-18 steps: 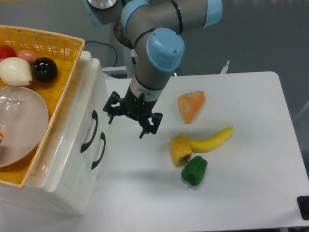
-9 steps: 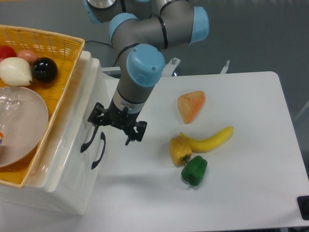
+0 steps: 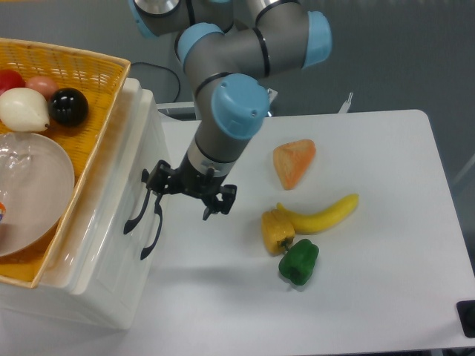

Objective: Slide the top white drawer open
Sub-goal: 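Lower the gripper to the upper drawer's black handle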

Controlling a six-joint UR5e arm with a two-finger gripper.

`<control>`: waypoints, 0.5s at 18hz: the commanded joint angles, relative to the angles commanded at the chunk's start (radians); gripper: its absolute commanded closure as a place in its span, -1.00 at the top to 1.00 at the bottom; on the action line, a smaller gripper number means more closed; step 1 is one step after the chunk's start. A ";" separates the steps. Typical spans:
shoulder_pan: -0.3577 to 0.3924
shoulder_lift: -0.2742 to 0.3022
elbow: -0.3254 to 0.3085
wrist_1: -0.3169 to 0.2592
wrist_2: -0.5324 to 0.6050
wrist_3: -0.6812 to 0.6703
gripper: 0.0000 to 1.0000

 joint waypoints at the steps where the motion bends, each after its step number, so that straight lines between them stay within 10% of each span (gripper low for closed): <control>1: 0.003 -0.002 0.000 -0.014 -0.026 0.006 1.00; 9: -0.009 -0.012 -0.006 -0.011 -0.026 0.012 1.00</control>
